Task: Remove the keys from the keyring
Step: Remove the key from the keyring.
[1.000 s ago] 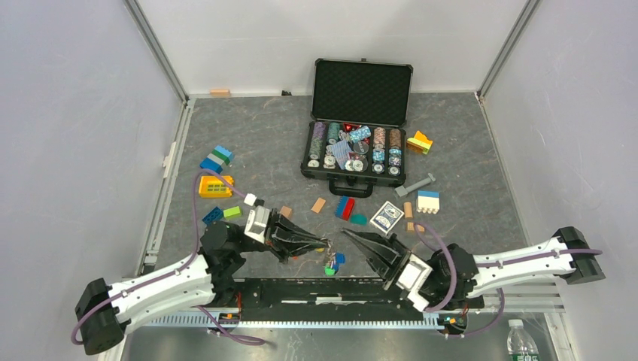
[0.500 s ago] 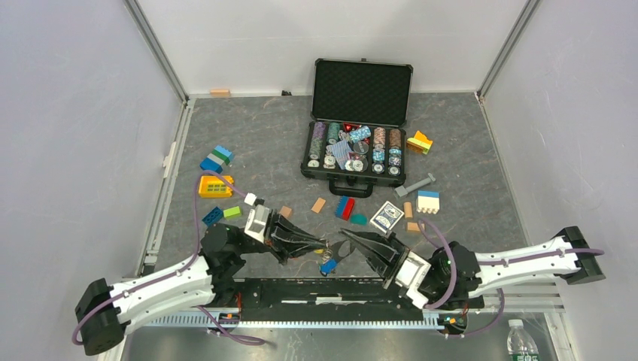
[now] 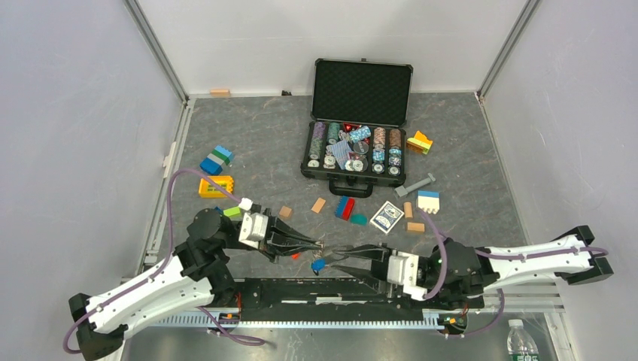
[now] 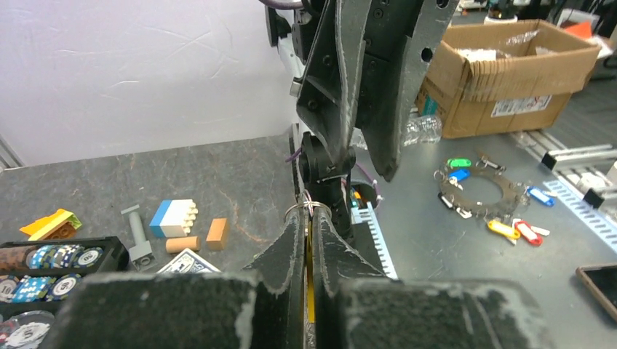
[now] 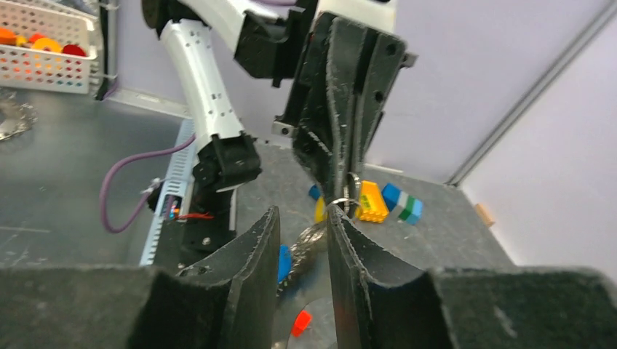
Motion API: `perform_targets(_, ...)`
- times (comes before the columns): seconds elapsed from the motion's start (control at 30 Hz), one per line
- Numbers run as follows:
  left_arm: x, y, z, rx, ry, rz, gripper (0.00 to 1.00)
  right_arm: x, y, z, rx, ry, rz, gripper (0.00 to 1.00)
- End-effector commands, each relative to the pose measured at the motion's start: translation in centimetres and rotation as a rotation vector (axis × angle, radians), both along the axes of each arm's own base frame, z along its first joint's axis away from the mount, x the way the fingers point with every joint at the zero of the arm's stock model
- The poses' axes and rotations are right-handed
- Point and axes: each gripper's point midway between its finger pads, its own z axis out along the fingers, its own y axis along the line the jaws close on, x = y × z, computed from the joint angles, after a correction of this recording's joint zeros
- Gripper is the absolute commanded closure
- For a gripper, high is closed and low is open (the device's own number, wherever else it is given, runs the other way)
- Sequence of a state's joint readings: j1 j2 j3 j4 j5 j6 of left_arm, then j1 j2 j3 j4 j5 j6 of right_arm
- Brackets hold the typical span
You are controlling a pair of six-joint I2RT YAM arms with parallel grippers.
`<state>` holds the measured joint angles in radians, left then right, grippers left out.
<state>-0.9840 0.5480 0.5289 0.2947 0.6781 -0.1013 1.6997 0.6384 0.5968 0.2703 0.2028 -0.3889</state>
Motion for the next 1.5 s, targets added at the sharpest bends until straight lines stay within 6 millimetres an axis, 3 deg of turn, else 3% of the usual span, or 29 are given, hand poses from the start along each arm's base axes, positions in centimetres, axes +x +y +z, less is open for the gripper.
perform_targets(0.0,-0.6,0.4,1.0,0.007,-0.143,-0.025,0.98,-1.6,1.3,-0.8,-0.036,0.055,0.081,0.66)
perform_targets(0.17,-0.9,0.4,1.3,0.012,-0.168,-0.044,0.98,-0.4,2.6,-1.2,-0.038,0.042,-0.001,0.7)
perform_targets(0.4,-1.0,0.5,1.5,0.009,-0.173,-0.046,0.98,1.8,1.9,-0.8,0.032,0.078,-0.123,0.79)
perform_targets(0.7,-0.7,0.5,1.4,0.011,-0.182,-0.028,0.98,1.4,1.3,-1.5,0.025,0.096,-0.091,0.74)
perform_targets(1.1,-0.5,0.6,1.9,0.02,-0.176,-0.01,0.98,2.4,1.7,-2.7,0.012,0.134,-0.155,0.68)
perform_targets(1.47,-0.2,0.3,1.9,0.041,-0.168,-0.008,0.98,3.0,2.1,-2.4,0.058,0.159,-0.192,0.67)
